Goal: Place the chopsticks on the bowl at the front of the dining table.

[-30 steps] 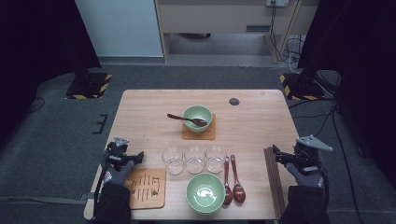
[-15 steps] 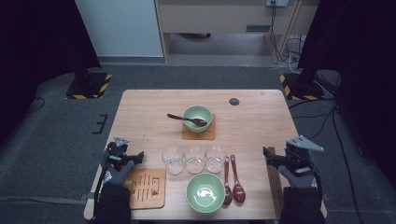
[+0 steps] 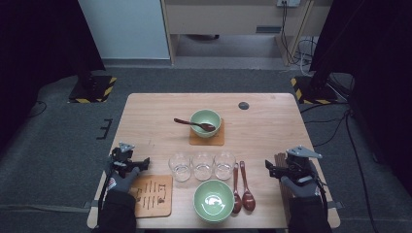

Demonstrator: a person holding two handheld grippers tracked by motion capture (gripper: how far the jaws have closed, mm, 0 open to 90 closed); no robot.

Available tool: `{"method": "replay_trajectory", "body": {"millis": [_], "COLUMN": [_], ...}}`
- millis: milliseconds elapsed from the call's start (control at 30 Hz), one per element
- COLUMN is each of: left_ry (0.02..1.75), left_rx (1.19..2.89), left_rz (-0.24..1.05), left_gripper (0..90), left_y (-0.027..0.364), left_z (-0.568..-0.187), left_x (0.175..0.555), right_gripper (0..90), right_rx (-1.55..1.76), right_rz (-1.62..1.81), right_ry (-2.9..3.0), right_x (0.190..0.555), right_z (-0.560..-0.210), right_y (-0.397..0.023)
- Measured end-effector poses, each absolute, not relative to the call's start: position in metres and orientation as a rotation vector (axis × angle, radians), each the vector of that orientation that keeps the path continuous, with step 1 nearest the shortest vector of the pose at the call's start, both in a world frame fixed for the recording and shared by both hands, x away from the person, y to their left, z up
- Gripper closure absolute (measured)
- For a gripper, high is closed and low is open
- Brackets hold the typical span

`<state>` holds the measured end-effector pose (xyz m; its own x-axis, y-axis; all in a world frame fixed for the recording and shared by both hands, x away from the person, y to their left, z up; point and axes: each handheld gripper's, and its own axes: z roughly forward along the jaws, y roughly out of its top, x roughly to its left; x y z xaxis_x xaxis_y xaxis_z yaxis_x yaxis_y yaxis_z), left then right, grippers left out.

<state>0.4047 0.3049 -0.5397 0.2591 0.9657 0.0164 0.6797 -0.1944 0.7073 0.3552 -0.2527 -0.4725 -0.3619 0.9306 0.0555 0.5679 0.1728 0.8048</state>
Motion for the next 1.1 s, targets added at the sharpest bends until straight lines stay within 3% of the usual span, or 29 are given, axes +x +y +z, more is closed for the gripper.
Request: {"method": "replay_trajectory", "body": {"millis": [500,1100], "left_ry": [1.486,1.488], "left_rx": [1.953,1.955], "left_rz": [0.634,0.634], "left_gripper": [0.1,0.0], "left_y": [0.305,0.305], "left_z": [-0.540,-0.540], "left_x": [0.405,0.406], "right_gripper": [14.5,23.5], "right_rx": [1.478,1.471], "right_rz": [0.907,0.862], "right_ry": [2.147,2.199], "right_x": [0.361,0.363], "right_z": [-0.517,-0.528], "right_y": [-0.251,-0.254]}}
